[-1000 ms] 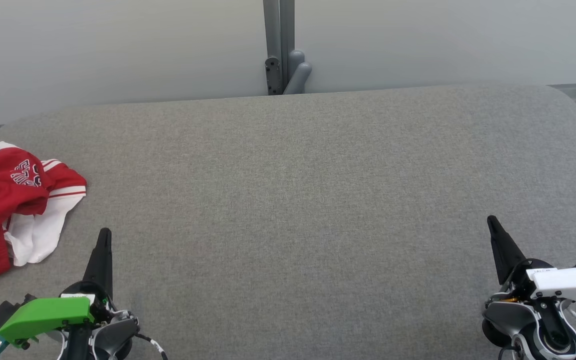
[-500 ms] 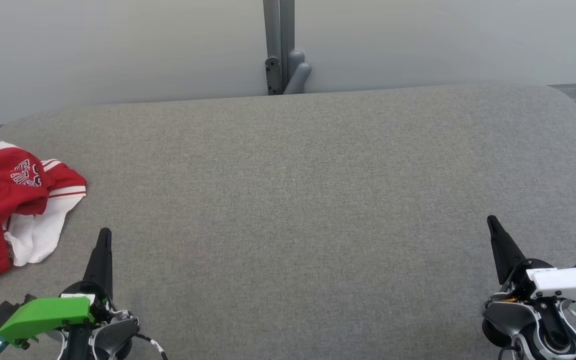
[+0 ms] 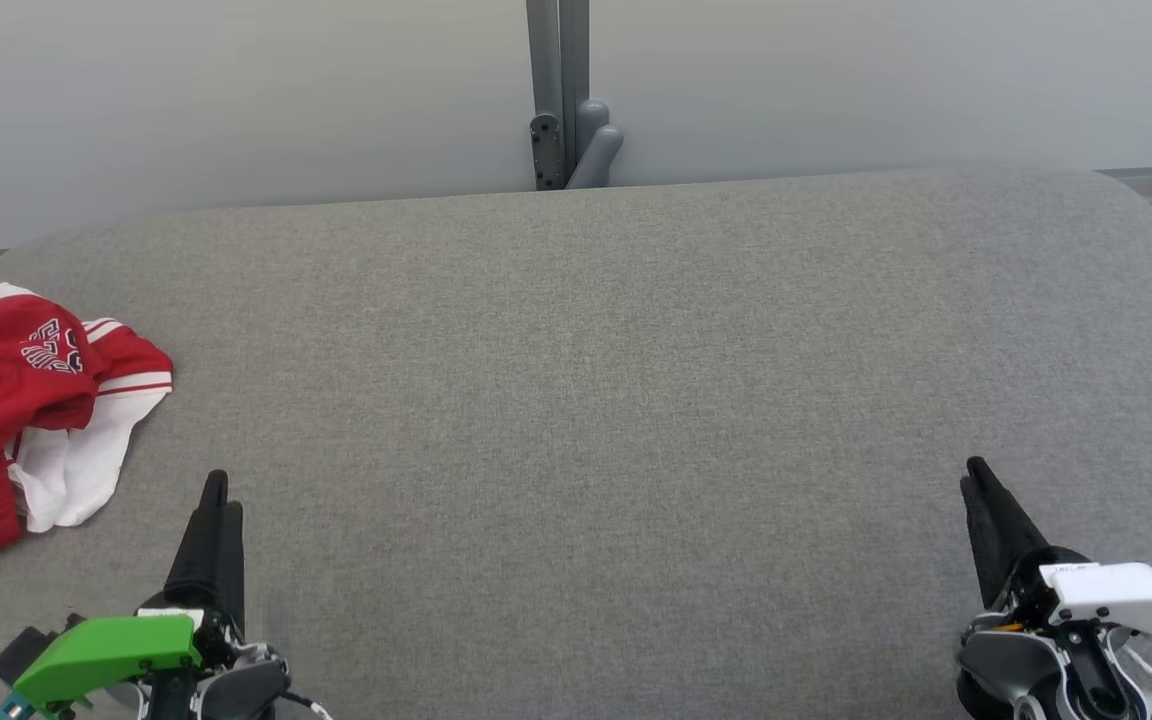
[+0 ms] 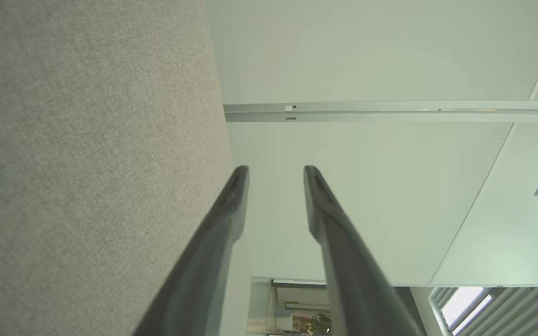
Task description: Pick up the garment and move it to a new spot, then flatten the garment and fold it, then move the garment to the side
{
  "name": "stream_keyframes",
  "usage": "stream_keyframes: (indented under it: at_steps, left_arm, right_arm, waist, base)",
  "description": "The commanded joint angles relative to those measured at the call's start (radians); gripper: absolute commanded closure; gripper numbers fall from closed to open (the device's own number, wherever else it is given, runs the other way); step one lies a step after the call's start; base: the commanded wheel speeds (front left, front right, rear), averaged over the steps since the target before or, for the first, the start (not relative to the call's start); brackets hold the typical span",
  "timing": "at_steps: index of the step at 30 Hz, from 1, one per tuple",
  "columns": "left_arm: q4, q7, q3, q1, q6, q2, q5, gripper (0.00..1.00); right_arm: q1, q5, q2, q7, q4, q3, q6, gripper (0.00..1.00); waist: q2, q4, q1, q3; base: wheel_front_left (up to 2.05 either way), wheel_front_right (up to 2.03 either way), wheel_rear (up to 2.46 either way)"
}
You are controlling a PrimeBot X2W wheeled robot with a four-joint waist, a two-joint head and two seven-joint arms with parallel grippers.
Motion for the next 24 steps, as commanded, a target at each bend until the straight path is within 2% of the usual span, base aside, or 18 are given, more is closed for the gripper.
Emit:
stream_keyframes:
  at_steps: [1,10,24]
  left_arm:
    - [-0.005,-0.002,-0.001,-0.003,0.000,0.001,0.001,0.00]
    - [-0.003,-0.047,-0.020,-0.010,0.000,0.004,0.084,0.00]
    - [-0.002,-0.108,-0.041,-0.030,0.000,0.005,0.415,0.00]
  right_arm:
    - [-0.003,-0.001,-0.001,-0.001,-0.006,0.001,0.000,0.00]
    - [-0.009,-0.054,-0.023,-0.050,-0.020,0.046,0.000,0.00]
    - [-0.041,-0.340,-0.039,-0.116,-0.022,0.068,0.000,0.00]
  waist:
    - [0.0000,0.000,0.0000,0.000]
    - [0.0000,0.000,0.0000,0.004]
    - [0.0000,0.000,0.0000,0.016]
  base:
    - [0.00,0.00,0.00]
    - [0.00,0.00,0.00]
    - [0.00,0.00,0.00]
